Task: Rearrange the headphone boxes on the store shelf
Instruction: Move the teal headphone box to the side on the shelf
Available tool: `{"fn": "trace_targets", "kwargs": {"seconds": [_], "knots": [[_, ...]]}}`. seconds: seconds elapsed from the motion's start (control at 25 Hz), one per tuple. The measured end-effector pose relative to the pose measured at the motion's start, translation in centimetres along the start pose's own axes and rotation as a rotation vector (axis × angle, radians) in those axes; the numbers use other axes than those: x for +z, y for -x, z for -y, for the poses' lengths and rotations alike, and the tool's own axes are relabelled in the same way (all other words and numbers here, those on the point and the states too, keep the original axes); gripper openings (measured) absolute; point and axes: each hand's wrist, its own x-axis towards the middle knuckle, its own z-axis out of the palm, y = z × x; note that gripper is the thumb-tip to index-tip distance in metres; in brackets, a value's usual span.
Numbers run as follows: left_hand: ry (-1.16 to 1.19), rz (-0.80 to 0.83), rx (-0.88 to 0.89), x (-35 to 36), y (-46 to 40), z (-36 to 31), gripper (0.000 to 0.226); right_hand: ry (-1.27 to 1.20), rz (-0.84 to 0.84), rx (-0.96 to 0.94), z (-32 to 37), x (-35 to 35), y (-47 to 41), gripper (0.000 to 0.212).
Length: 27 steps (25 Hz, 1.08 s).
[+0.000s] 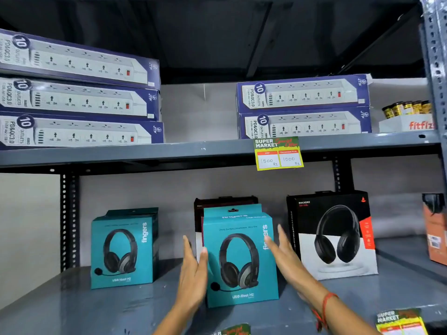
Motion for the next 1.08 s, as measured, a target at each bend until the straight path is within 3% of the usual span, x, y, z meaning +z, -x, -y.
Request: {"fn": "trace_targets", "kwargs": {"seconds": [0.12, 0.24, 0.4, 0.48, 0.64, 0.72, 0.92, 1.08], "knots": [[0.131, 0.095, -0.132, 1.4, 0.2, 0.9, 0.064, -0.069, 0.128, 0.085, -1.3, 0.7, 0.6, 0.069], [0.202, -0.035, -0.176, 1.4, 0.1, 0.8, 0.064, 0.015, 0.1, 0.007, -0.5, 0.0, 0.7, 0.066], [-0.004, -0.252, -0.013, -0.9, -0.8, -1.1, 0.118, 0.135, -0.048, -0.088, 3.4, -3.1, 0.9, 0.061], [-0.06, -0.294, 0.024, -1.7, -0.9, -2.3, 0.128, 0.15, -0.045, -0.109, 5.4, -4.0, 1.5, 0.056], [-0.18, -0.378, 0.031, -3.5, 0.0, -2.5, 0.123, 0.281, 0.011, -0.176, 6.0, -2.9, 1.5, 0.068], [-0.163, -0.419, 0.023, -5.1, 1.0, -1.5, 0.108, 0.348, 0.028, -0.244, 6.2, -0.8, 1.6, 0.076], [0.099, -0.319, -0.074, -12.4, 1.5, 1.1, 0.064, 0.25, 0.206, -0.311, 7.8, 9.2, 2.2, 0.05], [0.289, -0.242, -0.253, -18.4, 0.1, 5.0, 0.074, 0.194, 0.345, -0.261, 7.8, 17.0, 1.6, 0.051]]}}
